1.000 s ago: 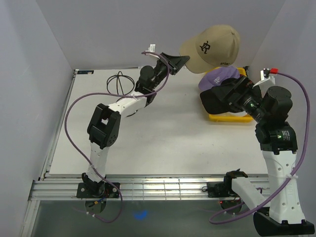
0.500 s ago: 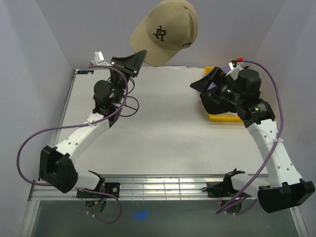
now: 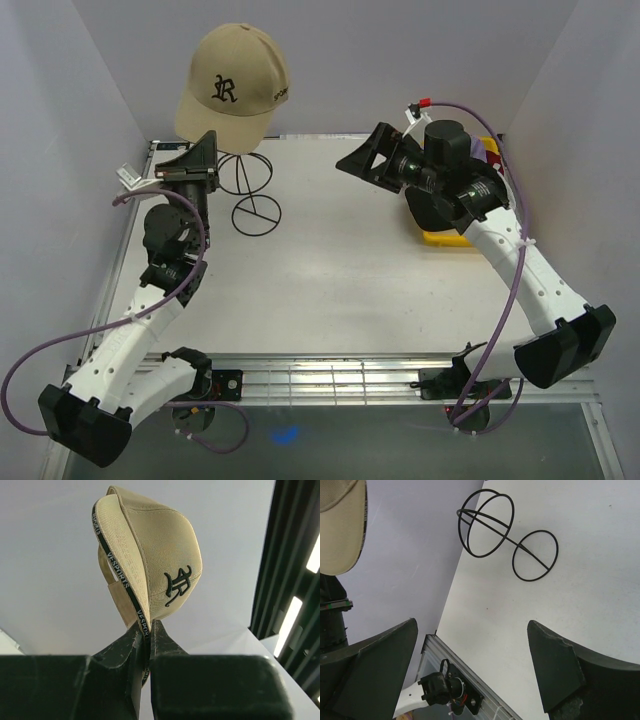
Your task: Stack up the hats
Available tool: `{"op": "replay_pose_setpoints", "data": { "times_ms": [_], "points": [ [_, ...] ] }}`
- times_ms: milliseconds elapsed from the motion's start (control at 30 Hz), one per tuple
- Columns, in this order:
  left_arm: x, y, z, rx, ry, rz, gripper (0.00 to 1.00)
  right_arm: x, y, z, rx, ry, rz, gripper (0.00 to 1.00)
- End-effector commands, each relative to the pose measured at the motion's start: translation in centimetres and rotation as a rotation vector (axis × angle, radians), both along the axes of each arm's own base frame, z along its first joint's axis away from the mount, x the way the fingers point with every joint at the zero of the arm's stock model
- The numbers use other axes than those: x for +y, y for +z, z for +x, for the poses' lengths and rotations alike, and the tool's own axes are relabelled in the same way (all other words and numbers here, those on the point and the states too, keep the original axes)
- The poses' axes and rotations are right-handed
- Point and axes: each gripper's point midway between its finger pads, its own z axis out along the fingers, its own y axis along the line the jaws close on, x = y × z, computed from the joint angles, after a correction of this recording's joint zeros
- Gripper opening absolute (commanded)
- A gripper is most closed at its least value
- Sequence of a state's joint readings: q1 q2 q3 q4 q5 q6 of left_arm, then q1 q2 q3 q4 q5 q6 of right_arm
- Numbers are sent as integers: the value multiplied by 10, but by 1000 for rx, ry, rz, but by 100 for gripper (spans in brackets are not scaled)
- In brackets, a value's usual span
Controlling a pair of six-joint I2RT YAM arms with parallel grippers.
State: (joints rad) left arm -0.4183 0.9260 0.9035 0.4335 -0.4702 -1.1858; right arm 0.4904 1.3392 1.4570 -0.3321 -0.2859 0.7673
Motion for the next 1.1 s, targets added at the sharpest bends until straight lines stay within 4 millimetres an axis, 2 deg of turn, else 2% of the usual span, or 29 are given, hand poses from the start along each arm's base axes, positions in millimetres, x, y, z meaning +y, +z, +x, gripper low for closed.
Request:
{"op": "replay_pose_setpoints", "data": {
  "times_ms": [0,100,333,433,733,900,1067],
  "points": [
    [17,-35,10,113,78,-75,0,7,29,4,-86,-10,31,95],
    [27,-54,13,170,124,-124,0,12,25,4,-80,3,25,95],
    [35,-91,16,242,152,-238,0,19,9,1,-54,19,8,95],
    [39,-100,15,257,171,-242,0,21,3,0,-46,25,-3,95],
    [33,-133,21,323,145,-288,0,21,-9,-4,-34,31,-21,95],
    [34,-154,18,349,135,-318,0,20,-13,-7,-32,38,-27,95],
    [34,-163,13,357,123,-328,0,20,-20,-8,-27,46,-33,95]
  ]
}}
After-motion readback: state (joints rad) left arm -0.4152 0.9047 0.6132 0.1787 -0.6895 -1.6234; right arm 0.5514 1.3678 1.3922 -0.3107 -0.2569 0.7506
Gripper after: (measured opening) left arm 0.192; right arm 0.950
